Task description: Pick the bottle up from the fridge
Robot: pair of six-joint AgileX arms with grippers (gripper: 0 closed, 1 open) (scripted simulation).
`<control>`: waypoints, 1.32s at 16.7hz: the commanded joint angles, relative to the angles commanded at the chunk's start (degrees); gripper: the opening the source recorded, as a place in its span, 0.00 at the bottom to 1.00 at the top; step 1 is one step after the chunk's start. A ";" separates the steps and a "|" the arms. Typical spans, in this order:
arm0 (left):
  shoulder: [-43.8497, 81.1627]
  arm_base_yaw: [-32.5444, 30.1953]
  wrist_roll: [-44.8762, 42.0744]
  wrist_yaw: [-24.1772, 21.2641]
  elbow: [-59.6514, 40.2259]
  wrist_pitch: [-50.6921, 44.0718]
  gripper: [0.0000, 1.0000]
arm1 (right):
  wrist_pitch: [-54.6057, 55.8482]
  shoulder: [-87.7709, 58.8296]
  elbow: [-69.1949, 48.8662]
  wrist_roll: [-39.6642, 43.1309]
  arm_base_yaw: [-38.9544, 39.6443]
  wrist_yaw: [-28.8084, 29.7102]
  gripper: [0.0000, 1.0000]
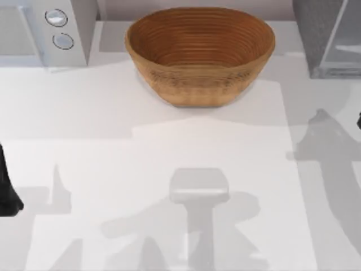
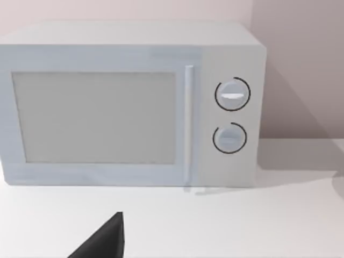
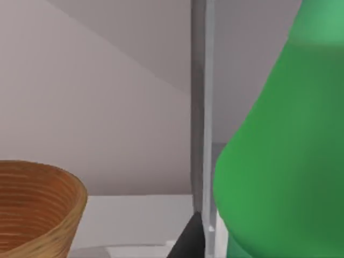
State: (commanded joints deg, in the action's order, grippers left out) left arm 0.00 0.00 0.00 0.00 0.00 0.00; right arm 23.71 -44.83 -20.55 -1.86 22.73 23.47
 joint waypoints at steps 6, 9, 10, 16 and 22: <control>0.00 0.00 0.00 0.00 0.00 0.00 1.00 | 16.29 -36.98 -13.98 -2.07 16.74 16.99 0.00; 0.00 0.00 0.00 0.00 0.00 0.00 1.00 | 23.68 -51.13 -20.38 -2.89 23.92 24.23 0.00; 0.00 0.00 0.00 0.00 0.00 0.00 1.00 | 25.90 -55.01 -22.31 -3.11 26.01 26.33 0.00; 0.00 0.00 0.00 0.00 0.00 0.00 1.00 | 34.37 -69.66 -29.72 -3.77 33.76 34.22 0.00; 0.00 0.00 0.00 0.00 0.00 0.00 1.00 | 34.48 -70.14 -29.76 -4.00 33.93 34.30 0.00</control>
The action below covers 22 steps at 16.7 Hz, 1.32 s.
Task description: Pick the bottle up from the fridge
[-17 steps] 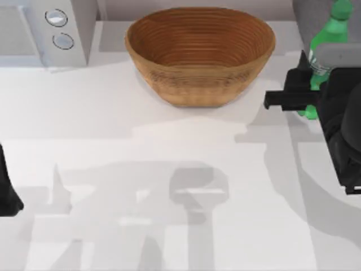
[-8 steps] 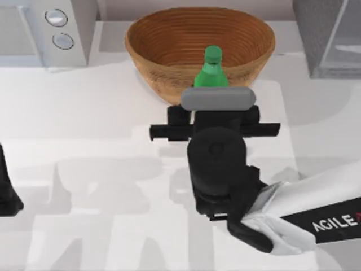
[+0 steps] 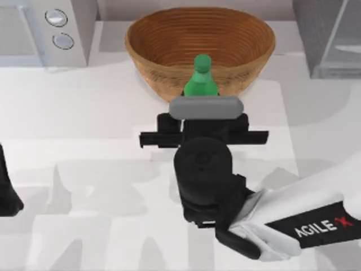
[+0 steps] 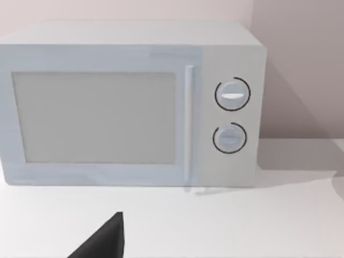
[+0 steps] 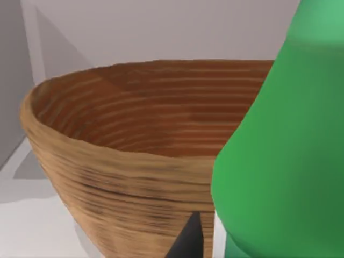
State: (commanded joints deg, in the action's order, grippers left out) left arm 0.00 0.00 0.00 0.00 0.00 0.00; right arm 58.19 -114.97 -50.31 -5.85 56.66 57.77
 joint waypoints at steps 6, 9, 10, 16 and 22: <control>0.00 0.00 0.00 0.00 0.00 0.00 1.00 | 1.05 -3.83 -2.74 -3.38 4.19 -1.79 0.00; 0.00 0.00 0.00 0.00 0.00 0.00 1.00 | 3.63 -8.19 -5.07 -2.55 1.24 -3.87 0.00; 0.00 0.00 0.00 0.00 0.00 0.00 1.00 | 4.33 -9.40 -5.70 -1.75 -0.66 -4.45 0.00; 0.00 0.00 0.00 0.00 0.00 0.00 1.00 | 5.58 -11.85 -7.70 1.40 -6.34 -6.04 0.00; 0.00 0.00 0.00 0.00 0.00 0.00 1.00 | 5.58 -11.85 -7.70 1.40 -6.34 -6.04 0.30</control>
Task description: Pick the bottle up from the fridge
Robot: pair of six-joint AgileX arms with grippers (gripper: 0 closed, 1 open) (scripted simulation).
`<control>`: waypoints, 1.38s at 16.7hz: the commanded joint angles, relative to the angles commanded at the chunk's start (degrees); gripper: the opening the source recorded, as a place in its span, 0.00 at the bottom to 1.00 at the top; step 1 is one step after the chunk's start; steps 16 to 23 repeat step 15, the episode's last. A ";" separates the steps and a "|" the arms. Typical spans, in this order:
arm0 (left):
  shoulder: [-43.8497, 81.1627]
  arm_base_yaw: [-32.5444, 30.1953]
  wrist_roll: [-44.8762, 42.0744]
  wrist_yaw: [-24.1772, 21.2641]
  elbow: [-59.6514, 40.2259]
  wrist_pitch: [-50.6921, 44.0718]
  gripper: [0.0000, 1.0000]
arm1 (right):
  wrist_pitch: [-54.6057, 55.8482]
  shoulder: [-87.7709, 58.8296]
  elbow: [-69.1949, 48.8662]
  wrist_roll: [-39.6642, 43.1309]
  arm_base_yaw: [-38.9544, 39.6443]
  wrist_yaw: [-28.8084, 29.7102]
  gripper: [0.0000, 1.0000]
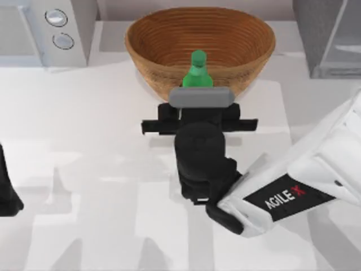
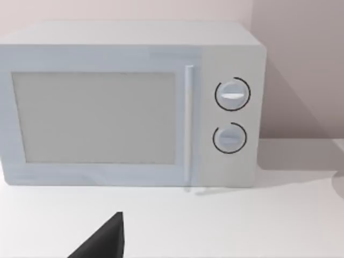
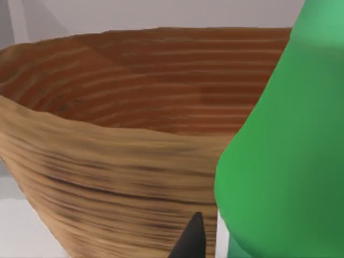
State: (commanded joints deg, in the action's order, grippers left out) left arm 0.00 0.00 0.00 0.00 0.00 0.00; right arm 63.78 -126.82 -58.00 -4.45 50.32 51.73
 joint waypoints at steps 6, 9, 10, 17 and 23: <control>0.00 0.00 0.00 0.00 0.00 0.00 1.00 | 0.00 0.00 0.00 0.00 0.00 0.00 0.75; 0.00 0.00 0.00 0.00 0.00 0.00 1.00 | 0.00 0.00 0.00 0.00 0.00 0.00 0.98; 0.00 0.00 0.00 0.00 0.00 0.00 1.00 | 0.00 0.00 0.00 0.00 0.00 0.00 1.00; 0.00 0.00 0.00 0.00 0.00 0.00 1.00 | 0.00 0.00 0.00 0.00 0.00 0.00 1.00; 0.00 0.00 0.00 0.00 0.00 0.00 1.00 | 0.00 0.00 0.00 0.00 0.00 0.00 1.00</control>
